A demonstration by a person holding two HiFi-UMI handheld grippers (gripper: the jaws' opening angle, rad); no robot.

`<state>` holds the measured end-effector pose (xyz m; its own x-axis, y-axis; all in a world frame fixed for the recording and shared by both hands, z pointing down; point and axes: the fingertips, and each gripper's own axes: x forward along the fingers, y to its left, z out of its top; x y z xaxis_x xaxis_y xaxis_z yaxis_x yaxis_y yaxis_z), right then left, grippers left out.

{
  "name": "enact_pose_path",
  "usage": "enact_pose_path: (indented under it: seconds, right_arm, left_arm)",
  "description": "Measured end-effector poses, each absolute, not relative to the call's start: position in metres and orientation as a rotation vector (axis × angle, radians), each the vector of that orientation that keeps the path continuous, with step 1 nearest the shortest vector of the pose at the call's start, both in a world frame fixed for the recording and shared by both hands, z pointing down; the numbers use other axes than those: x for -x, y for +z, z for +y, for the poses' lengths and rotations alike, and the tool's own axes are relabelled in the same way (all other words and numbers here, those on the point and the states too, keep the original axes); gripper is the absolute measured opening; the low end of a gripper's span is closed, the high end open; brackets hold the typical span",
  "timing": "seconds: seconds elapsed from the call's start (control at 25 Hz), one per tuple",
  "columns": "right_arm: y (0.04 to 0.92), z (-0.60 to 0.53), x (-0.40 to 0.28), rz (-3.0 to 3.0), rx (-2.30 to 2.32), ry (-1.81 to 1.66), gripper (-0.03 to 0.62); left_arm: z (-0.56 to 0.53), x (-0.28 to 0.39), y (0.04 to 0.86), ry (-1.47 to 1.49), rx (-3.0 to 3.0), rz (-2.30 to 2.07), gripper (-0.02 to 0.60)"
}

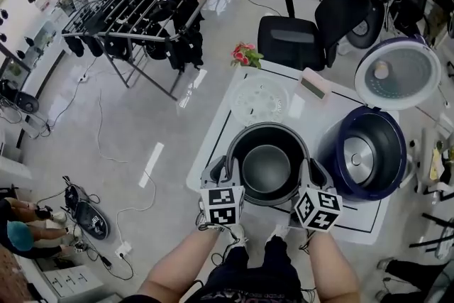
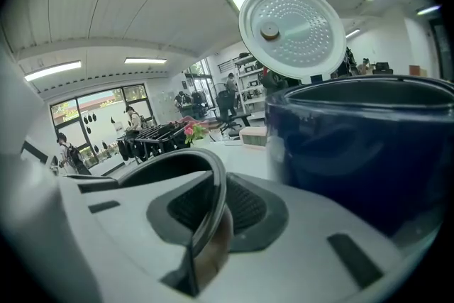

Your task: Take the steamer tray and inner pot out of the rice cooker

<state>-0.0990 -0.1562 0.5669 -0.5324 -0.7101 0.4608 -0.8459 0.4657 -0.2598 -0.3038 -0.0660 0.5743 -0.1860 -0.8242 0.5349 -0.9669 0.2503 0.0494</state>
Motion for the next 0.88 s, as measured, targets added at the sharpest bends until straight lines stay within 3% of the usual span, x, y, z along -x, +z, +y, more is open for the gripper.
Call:
enact_pose_path:
  seconds: [0.44, 0.88]
  right_arm:
    - [0.574, -0.160, 0.098, -2.442, -1.317, 0.676, 0.060]
    - [0.522, -0.149, 0.102, -2.547, -1.310, 0.280, 0.061]
  left_arm:
    - [-0.071, 0.305, 0.574, 0.404, -1.663, -2.087, 0.089]
    - [-0.068, 0.300, 0.523, 0.366, -1.816, -2.135, 0.101]
